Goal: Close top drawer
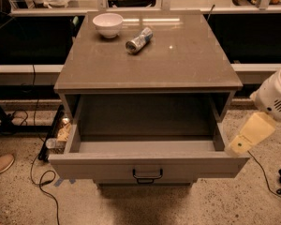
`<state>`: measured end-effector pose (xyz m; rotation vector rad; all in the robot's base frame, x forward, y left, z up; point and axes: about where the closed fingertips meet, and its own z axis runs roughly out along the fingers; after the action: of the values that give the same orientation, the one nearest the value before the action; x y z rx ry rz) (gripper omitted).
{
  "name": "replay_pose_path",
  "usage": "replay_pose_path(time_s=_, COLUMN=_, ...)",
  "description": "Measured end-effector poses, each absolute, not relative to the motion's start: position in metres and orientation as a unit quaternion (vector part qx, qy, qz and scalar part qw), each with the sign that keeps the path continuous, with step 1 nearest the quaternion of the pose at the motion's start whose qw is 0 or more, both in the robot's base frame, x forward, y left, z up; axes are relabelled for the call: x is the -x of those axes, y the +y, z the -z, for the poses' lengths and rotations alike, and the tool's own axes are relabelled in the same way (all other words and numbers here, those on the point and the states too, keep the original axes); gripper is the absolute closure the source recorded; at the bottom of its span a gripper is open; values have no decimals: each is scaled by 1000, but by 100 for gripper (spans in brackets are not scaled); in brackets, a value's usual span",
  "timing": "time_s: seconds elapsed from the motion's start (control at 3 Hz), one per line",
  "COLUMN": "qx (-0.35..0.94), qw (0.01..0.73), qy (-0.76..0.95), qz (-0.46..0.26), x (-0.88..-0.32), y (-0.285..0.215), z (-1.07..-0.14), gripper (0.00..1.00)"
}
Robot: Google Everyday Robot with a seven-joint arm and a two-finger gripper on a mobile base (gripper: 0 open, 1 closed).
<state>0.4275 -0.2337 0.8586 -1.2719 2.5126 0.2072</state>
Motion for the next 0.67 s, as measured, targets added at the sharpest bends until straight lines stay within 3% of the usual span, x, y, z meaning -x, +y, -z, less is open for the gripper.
replay_pose_path(time_s=0.33, qx=390, qw=135, qy=903, qz=-121, x=-407, y=-231, z=-801, gripper=12)
replay_pose_path(time_s=0.67, qx=377, qw=128, qy=908, qz=-132, x=-399, y=-231, z=-782, gripper=35)
